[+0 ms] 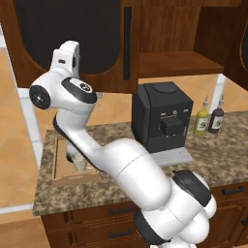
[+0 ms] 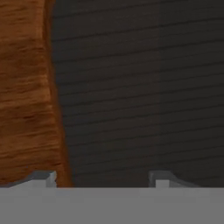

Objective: Pick the kettle from the counter and place it on the tray. Then pick the mug from the cabinet and place it on the tray. Then close the cabinet doors.

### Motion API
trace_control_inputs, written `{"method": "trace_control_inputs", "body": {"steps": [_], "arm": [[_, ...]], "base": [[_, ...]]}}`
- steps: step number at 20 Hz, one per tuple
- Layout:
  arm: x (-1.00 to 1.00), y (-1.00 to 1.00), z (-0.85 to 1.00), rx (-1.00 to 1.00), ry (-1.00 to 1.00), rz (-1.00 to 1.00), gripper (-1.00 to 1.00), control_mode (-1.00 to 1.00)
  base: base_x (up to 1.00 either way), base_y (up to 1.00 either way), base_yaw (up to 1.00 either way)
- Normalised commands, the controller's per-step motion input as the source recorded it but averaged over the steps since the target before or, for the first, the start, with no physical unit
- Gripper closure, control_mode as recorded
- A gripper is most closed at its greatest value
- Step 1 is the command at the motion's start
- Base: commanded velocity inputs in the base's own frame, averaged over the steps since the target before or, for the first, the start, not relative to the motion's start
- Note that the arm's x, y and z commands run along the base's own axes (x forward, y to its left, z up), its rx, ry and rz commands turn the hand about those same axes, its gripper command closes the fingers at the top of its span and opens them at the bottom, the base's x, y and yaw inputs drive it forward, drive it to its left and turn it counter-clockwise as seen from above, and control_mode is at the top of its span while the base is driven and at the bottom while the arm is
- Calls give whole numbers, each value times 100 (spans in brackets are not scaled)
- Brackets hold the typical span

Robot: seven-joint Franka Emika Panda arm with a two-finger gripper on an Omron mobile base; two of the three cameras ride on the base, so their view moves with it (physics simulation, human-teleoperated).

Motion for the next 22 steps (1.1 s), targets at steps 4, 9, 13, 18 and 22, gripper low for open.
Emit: {"method": "trace_control_inputs", "body": {"steps": [4,9,13,18,22], "arm": [[37,-100,39,6,0,1,-100,-100],[30,-100,38,8,0,0,-100,-100],[73,-75,6,11,0,6,-100,-100],[100,-20,-11,7,0,28,-100,-100],[94,-1,-22,1,-3,33,-100,-100]], "base": [[0,0,0],[0,0,0],[0,0,0],[0,0,0],[0,0,0]]}}
